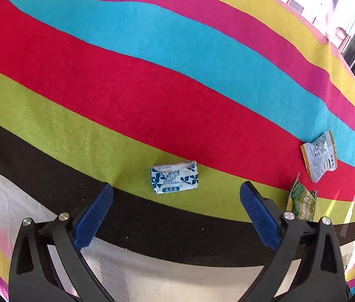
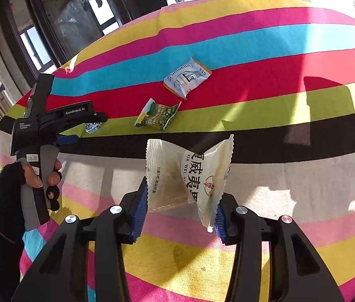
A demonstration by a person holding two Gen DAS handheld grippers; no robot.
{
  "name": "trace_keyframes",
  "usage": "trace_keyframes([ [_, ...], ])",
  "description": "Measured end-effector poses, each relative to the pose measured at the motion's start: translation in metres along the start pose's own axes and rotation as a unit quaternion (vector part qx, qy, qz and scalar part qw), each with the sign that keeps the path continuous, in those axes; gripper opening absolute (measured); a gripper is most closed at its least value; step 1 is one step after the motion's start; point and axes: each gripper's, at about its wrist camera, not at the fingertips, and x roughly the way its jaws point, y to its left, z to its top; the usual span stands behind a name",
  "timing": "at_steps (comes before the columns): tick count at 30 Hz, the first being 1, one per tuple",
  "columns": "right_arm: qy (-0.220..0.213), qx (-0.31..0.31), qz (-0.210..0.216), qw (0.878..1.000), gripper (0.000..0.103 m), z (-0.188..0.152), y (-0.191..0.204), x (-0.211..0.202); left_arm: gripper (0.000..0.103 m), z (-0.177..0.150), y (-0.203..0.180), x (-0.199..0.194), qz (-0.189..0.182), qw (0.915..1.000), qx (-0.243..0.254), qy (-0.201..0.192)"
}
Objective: Organize snacks
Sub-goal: 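Grasp the small blue-white block with the left gripper, then carry both items over the white box and open both grippers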
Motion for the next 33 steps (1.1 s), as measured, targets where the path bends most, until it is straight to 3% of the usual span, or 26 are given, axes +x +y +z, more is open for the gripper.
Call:
trace_keyframes([
  [5, -0.006, 0.003, 0.007, 1.000, 0.046, -0.001, -0.002, -0.003, 0.094, -0.005, -0.014, 0.001, 0.051, 0.9977, -0.035, -0.028],
  [6, -0.006, 0.003, 0.008, 1.000, 0.046, -0.002, -0.002, -0.003, 0.089, -0.003, -0.014, 0.001, 0.060, 0.9969, -0.040, -0.031],
  [8, -0.005, 0.002, 0.008, 1.000, 0.046, -0.002, -0.001, -0.003, 0.064, -0.001, -0.015, 0.001, 0.078, 0.9955, -0.038, -0.038],
  [9, -0.004, 0.001, 0.008, 1.000, 0.046, -0.002, -0.001, -0.003, 0.034, -0.001, -0.014, -0.001, 0.077, 0.9956, -0.035, -0.041],
  [14, -0.004, 0.003, 0.009, 1.000, 0.046, -0.002, -0.002, -0.004, 0.035, -0.027, 0.003, -0.023, -0.001, 0.9980, -0.040, -0.049],
  [23, -0.006, 0.002, 0.011, 1.000, 0.046, -0.002, -0.002, -0.005, 0.035, -0.138, 0.038, -0.112, -0.110, 0.9883, -0.040, -0.097],
  [27, -0.010, 0.003, 0.016, 1.000, 0.046, -0.003, -0.003, -0.006, 0.035, -0.144, 0.035, -0.123, -0.163, 0.9773, -0.047, -0.126],
  [33, -0.008, 0.006, 0.026, 1.000, 0.046, -0.003, -0.005, -0.005, 0.035, -0.139, 0.018, -0.115, -0.171, 0.9773, -0.022, -0.123],
])
